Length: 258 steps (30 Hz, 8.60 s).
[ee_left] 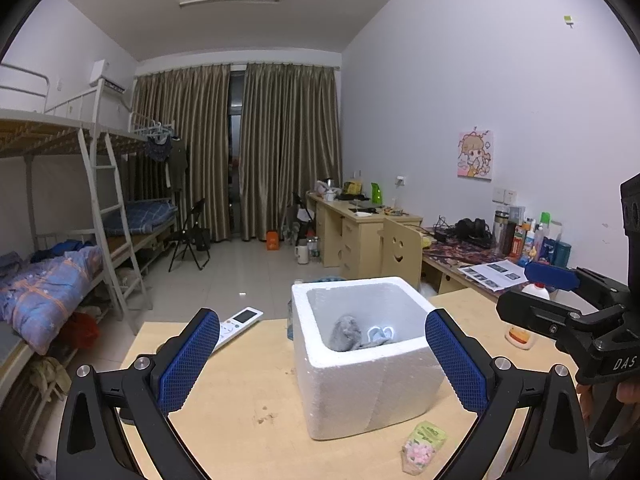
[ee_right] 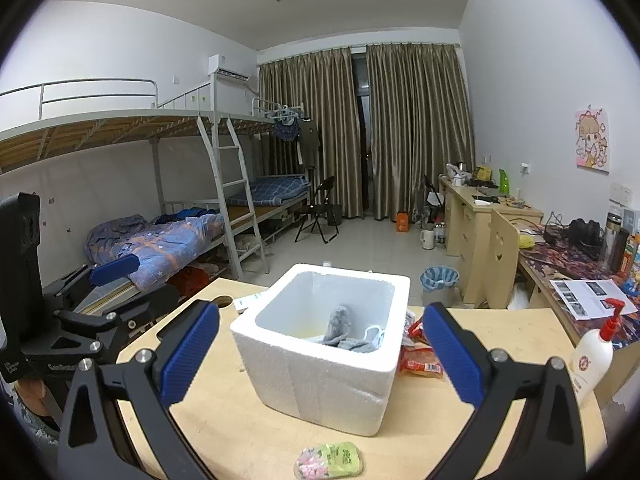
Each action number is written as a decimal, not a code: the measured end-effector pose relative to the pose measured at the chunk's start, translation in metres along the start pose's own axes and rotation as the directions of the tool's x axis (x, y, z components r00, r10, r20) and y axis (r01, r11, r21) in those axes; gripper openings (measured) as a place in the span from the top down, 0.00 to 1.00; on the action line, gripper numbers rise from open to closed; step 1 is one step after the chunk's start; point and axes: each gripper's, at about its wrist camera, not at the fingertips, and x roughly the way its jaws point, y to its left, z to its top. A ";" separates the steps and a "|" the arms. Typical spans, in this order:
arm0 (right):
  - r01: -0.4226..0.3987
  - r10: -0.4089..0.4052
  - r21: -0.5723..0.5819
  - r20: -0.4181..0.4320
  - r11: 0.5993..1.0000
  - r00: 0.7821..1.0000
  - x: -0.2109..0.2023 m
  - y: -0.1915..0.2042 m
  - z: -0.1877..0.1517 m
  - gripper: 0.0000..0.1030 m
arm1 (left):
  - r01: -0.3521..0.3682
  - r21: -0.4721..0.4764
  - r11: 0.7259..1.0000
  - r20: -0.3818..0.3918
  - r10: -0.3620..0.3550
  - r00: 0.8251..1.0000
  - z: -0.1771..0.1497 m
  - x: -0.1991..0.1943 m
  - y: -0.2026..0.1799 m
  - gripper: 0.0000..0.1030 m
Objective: Organize soft objects
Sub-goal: 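Withdraw both tools from the box toward the snack packet and foam strip, then close the left gripper on the floral snack packet and lift it, then close the right gripper on the white foam strip while the left holds the packet, then carry the snack packet and foam strip over the white foam box with both tools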
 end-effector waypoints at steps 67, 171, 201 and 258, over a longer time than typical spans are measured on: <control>0.181 -0.171 0.090 -0.107 0.979 0.979 -0.061 -0.026 -0.113 0.00 | 0.201 0.083 0.976 -0.135 -0.189 0.973 -0.093 -0.024 -0.079 0.00; 0.558 -0.434 0.122 -0.502 0.821 0.748 0.021 -0.026 -0.192 0.50 | 0.350 -0.120 0.929 -0.355 -0.369 0.859 -0.137 0.070 -0.062 0.63; 0.516 -0.422 0.176 -0.390 0.838 0.818 0.003 -0.014 -0.175 0.78 | 0.360 -0.106 0.927 -0.314 -0.374 0.873 -0.137 0.055 -0.054 0.63; 0.118 -0.120 0.038 0.063 0.992 0.991 -0.030 0.012 -0.055 0.78 | 0.034 -0.070 0.997 -0.060 -0.038 0.997 -0.052 -0.035 -0.023 0.63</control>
